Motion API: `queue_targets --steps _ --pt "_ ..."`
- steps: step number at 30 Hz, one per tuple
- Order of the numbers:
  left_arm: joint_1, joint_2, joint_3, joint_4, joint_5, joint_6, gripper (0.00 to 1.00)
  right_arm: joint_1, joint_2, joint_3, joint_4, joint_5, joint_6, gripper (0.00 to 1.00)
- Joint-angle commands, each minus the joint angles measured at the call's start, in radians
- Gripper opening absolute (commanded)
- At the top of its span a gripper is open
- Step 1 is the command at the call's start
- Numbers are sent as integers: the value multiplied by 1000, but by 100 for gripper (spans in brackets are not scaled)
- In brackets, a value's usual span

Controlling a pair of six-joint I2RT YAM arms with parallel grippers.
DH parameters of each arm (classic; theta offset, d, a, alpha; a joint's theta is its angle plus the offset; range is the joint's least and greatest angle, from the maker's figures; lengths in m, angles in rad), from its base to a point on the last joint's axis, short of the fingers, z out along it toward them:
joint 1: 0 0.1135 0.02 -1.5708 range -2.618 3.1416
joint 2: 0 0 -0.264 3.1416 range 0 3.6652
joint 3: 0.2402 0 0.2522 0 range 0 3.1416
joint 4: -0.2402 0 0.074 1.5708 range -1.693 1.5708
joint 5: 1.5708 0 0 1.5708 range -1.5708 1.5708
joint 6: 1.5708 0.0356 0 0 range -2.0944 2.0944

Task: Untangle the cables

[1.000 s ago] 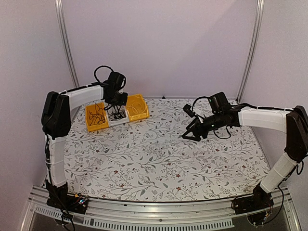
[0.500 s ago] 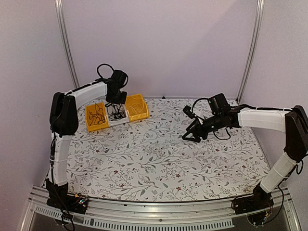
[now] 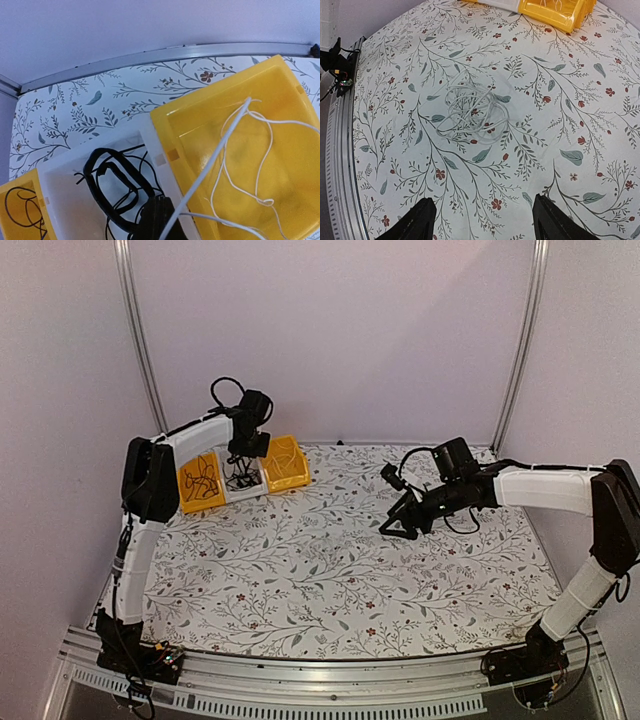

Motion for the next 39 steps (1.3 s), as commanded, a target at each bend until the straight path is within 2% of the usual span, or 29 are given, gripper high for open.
queue_targets --steps 1,17,23,27,30,33,35,39 --pt "-17 48 55 27 51 -14 0 -3 -24 -29 -8 2 0 70" --pt "-32 110 57 128 271 -101 0 -4 -38 -56 17 13 -1 71" --pt "-22 161 44 227 492 -158 0 -4 -48 -67 17 15 -5 71" --pt "-22 168 62 214 499 -203 1 -4 -50 -67 20 17 -6 71" --pt "-25 130 50 182 465 -222 15 -4 -49 -63 31 13 -9 71" --pt "-36 65 16 141 382 -229 23 -4 -38 -47 38 9 -14 71" --pt "-43 11 6 85 317 -250 31 -4 -24 -25 40 13 -18 71" --pt "-49 -103 -63 8 284 -268 45 -4 7 21 60 33 -24 71"
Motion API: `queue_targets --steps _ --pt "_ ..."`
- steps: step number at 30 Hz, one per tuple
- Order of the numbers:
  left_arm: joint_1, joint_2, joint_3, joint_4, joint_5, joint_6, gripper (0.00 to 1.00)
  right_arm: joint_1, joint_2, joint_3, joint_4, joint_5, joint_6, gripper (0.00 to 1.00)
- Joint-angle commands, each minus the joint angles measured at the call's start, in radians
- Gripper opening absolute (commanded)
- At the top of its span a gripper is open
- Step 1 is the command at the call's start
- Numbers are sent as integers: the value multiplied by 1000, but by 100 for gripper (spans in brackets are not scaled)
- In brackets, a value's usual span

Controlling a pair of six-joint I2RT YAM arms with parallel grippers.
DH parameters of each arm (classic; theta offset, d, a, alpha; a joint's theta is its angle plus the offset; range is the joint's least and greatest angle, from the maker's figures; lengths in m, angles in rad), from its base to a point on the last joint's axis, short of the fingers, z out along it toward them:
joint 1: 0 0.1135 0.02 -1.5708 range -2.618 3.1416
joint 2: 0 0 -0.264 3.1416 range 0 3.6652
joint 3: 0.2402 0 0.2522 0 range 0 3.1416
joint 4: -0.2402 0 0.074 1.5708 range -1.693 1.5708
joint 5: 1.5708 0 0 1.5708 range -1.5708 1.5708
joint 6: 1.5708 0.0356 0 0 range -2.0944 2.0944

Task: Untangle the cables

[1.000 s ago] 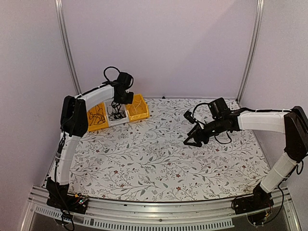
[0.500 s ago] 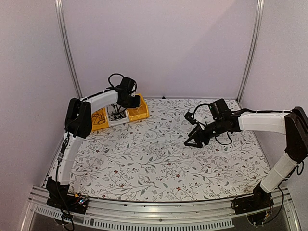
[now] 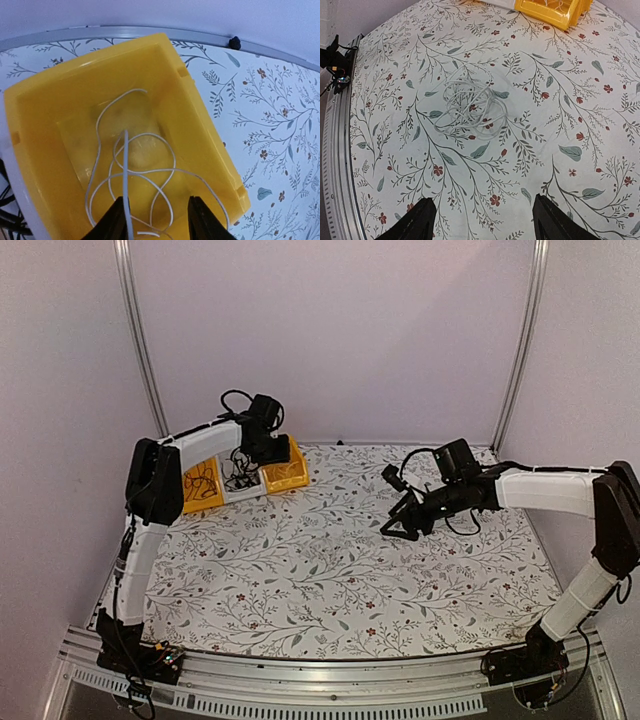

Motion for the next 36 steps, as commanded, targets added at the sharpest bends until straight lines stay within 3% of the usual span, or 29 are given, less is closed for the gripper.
queue_targets --steps 1,7,16,24,26,33,36 --pt "-13 -191 -83 -116 -65 -25 47 -3 45 75 47 24 -18 70" --pt "-48 -419 -278 -57 -57 86 58 17 158 197 61 18 -6 67" --pt "-91 -707 -632 -13 -12 136 61 90 413 393 5 44 41 62" --pt "-129 -780 -703 -36 29 147 60 109 519 425 26 14 144 62" --pt "-141 -789 -712 -43 33 150 60 110 546 438 32 11 171 59" --pt "-157 -798 -759 -39 86 158 59 111 565 457 23 -7 199 35" --pt "-160 -795 -794 2 113 163 59 113 535 442 14 -24 209 36"
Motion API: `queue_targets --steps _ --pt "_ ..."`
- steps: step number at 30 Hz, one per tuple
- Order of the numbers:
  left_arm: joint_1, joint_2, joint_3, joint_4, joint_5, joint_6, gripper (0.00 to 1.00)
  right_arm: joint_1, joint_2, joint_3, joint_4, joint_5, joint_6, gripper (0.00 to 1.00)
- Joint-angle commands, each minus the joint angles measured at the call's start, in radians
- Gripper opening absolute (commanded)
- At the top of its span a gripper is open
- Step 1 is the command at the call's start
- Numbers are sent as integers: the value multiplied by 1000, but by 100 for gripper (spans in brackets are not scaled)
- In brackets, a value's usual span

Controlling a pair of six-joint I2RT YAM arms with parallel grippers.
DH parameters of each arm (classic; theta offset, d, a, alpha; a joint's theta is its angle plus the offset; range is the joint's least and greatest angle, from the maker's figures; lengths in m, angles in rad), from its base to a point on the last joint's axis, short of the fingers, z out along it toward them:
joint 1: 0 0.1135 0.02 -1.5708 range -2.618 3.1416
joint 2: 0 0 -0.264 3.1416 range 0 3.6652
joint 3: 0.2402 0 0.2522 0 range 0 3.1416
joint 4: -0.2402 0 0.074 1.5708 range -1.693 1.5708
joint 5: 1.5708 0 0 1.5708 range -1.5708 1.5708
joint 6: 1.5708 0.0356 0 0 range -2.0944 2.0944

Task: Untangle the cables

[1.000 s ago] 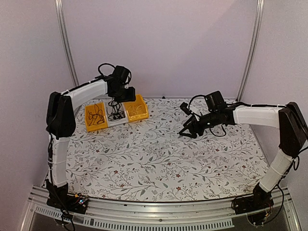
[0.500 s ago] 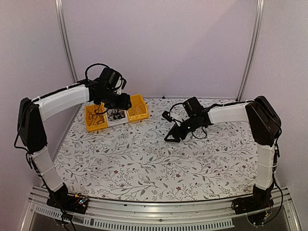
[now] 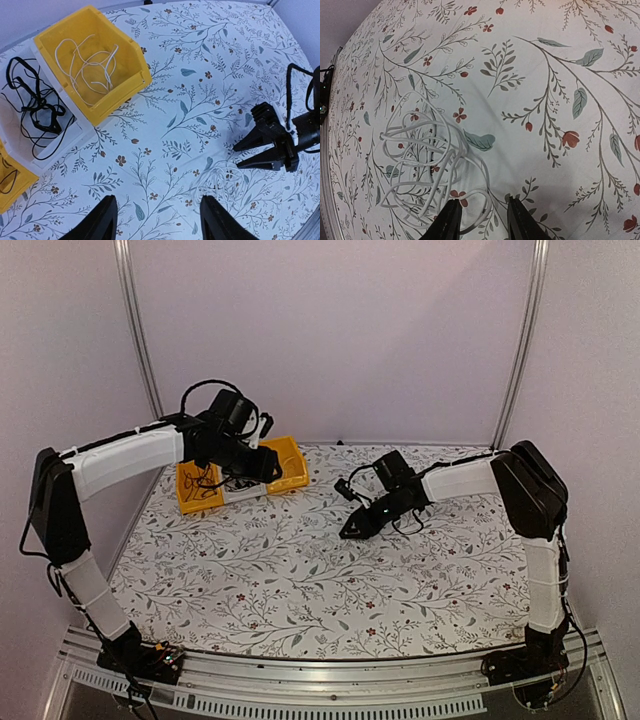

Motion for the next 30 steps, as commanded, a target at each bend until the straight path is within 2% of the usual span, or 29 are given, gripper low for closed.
queue_targets --steps 1,3,6,12,20,24,30 --pt "-13 -11 -56 48 60 19 59 12 -36 2 -7 -24 35 41" --pt "-13 1 -58 60 68 17 59 19 -56 -13 -11 2 42 50" --pt "-16 21 -44 63 78 13 59 23 -55 -27 -16 -4 63 53" --pt "-20 33 -23 59 91 11 59 23 -25 -17 -10 -26 121 36" --pt "-24 45 -35 70 125 18 58 23 -66 -16 -17 -83 133 0" --pt "-34 29 -92 158 200 36 59 23 -141 19 -55 -103 77 0" --pt "-70 0 -183 385 392 109 61 23 -271 148 -165 -160 -21 0"
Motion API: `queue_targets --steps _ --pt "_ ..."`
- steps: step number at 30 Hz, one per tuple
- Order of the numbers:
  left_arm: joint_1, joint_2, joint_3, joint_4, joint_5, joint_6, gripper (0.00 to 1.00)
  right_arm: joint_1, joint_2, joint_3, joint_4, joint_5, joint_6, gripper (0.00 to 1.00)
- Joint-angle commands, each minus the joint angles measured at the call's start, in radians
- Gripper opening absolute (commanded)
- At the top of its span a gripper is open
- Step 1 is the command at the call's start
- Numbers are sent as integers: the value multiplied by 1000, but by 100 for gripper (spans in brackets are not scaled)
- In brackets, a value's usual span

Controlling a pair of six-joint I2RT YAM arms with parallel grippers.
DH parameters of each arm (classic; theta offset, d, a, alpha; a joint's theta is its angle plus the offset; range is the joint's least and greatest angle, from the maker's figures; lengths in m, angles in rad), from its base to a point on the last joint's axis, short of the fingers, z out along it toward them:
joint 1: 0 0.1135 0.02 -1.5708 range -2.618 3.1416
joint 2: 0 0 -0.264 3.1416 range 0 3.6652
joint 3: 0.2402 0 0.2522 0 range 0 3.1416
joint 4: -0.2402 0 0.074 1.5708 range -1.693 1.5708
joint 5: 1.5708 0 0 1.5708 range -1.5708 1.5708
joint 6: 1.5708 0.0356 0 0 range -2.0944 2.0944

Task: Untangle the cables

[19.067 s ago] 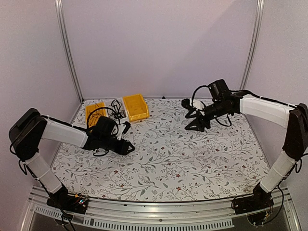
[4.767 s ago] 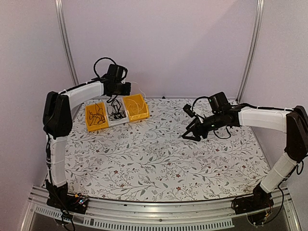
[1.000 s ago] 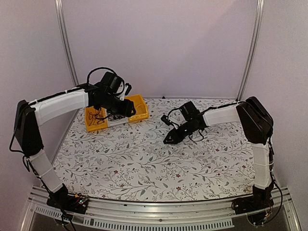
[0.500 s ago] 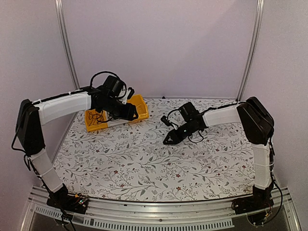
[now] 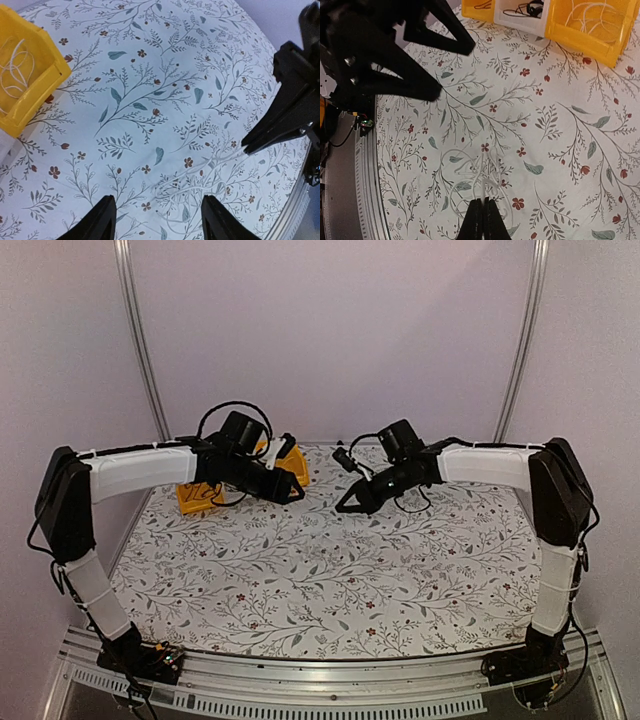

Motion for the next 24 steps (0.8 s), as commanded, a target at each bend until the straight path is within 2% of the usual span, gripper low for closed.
queue_targets --steps 1,6,10,13,16,17,21,24 --pt "-46 -34 -59 237 192 60 62 4 -132 123 -68 -78 -95 0" --pt "-59 -11 -139 541 265 -1 64 10 -170 213 -109 -114 -111 0" --pt "-60 85 -155 754 300 -80 64 17 -190 289 -146 -120 -126 0" --pt "-62 187 -145 902 301 -153 54 16 -188 392 -197 -139 -139 0" --pt "-62 302 -113 926 296 -184 37 17 -183 520 -235 -144 -154 0" --pt "-63 335 -100 913 296 -189 34 16 -182 569 -238 -141 -148 0" --pt "-66 387 -105 878 300 -178 36 16 -171 772 -238 -117 -110 0" --pt "-68 361 -133 838 287 -156 41 9 -182 824 -208 -91 -87 0"
